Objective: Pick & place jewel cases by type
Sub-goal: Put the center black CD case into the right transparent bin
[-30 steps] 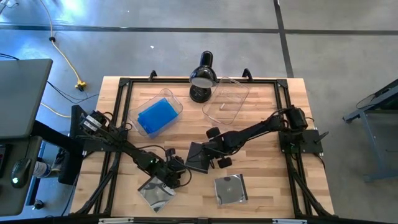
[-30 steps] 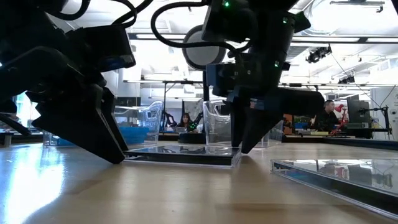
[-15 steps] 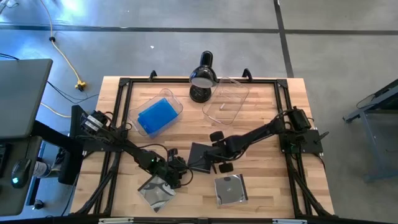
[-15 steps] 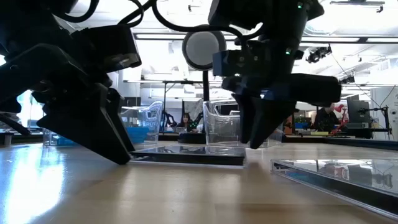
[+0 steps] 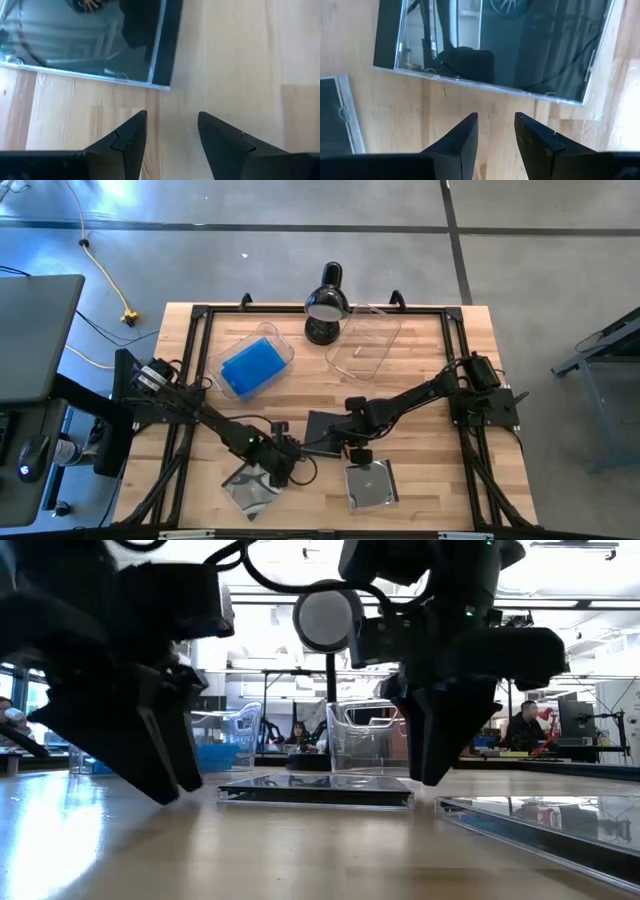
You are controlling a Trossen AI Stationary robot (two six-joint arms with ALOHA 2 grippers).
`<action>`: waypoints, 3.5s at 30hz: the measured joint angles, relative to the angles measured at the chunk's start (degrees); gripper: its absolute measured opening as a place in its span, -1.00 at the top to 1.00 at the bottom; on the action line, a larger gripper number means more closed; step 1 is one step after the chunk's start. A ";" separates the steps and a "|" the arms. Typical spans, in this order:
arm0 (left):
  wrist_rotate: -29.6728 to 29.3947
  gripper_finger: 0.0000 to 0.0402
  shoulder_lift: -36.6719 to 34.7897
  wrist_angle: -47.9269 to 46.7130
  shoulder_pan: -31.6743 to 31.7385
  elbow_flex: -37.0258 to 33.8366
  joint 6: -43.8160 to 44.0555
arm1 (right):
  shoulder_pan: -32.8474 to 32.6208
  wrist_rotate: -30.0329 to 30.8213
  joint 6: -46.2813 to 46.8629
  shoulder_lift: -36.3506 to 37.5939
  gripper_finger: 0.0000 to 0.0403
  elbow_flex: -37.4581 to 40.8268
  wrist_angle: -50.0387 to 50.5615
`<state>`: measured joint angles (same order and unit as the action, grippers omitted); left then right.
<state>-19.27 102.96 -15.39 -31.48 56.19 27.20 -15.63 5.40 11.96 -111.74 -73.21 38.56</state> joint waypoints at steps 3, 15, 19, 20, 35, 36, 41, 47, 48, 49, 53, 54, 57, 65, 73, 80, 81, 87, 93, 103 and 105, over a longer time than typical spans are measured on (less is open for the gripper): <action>0.01 0.13 -0.03 -7.12 -0.04 3.96 -0.03 | 0.00 0.39 0.83 0.00 0.38 0.00 0.29; -0.16 0.13 -0.15 -13.59 8.34 3.06 -2.24 | 0.01 -1.32 -0.69 -0.08 0.38 0.00 -3.54; 0.51 0.13 -0.38 -11.70 9.99 2.12 -8.15 | 0.48 -1.51 -0.83 -0.45 0.38 -0.02 -3.81; 0.91 0.13 -0.42 -10.93 10.08 1.86 -9.57 | 0.65 -1.70 -0.86 -0.68 0.38 -0.05 -3.78; -2.70 0.20 -0.15 -6.46 8.09 1.05 -9.35 | 0.70 1.52 4.63 0.37 0.38 0.00 1.29; -3.49 0.23 -0.11 -6.58 8.07 1.04 -9.38 | 0.65 0.53 5.06 0.39 0.38 0.00 1.45; -1.93 0.38 -0.09 -6.31 8.60 1.04 -8.19 | 0.63 0.71 5.66 0.37 0.38 0.02 1.43; -1.01 0.47 -0.09 -4.97 8.79 1.00 -7.63 | 1.48 1.69 5.77 -0.26 0.38 0.12 0.62; -0.99 0.47 -0.09 -5.37 9.23 1.01 -7.45 | 1.63 1.14 5.85 -0.30 0.38 0.53 -0.05; -0.74 0.47 0.08 -5.66 9.62 1.04 -7.39 | 1.75 0.37 5.97 -0.34 0.38 1.10 -0.54; 0.49 0.47 1.52 -4.07 11.69 1.29 -8.86 | 1.73 0.32 6.04 0.00 0.38 4.80 -4.96; 0.99 0.47 2.07 -3.07 12.26 1.26 -9.71 | 1.70 0.47 6.04 0.02 0.38 5.62 -6.45; 1.08 0.47 3.20 0.74 13.19 1.22 -11.17 | 1.72 0.32 5.87 0.09 0.38 7.16 -10.15; 0.46 0.47 2.71 6.06 13.05 0.83 -13.99 | 1.70 0.97 3.59 0.02 0.38 7.67 -11.82; 0.45 0.47 -1.74 4.35 13.03 0.83 -14.24 | 1.70 1.07 2.58 -0.02 0.38 7.58 -11.47; -0.65 0.47 -6.98 5.42 13.00 1.05 -15.46 | 1.70 0.82 1.40 -0.04 0.38 7.69 -12.29; -0.82 0.47 -7.17 6.19 13.05 1.31 -15.62 | 1.72 0.85 1.23 -0.04 0.38 7.69 -12.36; -2.18 0.47 -7.23 14.75 13.10 1.47 -20.55 | 1.70 0.99 -0.92 -0.07 0.38 7.80 -13.59; -4.21 0.47 -7.04 17.32 13.27 1.26 -21.44 | 1.72 1.92 -0.63 -0.34 0.38 7.76 -16.51; -0.22 0.44 -3.66 15.27 14.30 1.20 -21.33 | 1.74 2.26 -2.25 -0.45 0.38 7.58 -20.25; -0.68 0.38 -3.63 14.60 14.38 1.22 -23.66 | 1.81 1.60 -2.98 -0.46 0.38 7.58 -20.38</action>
<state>-19.95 99.33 -0.79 -17.11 57.41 3.54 -13.82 6.99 8.98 -112.20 -65.63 18.17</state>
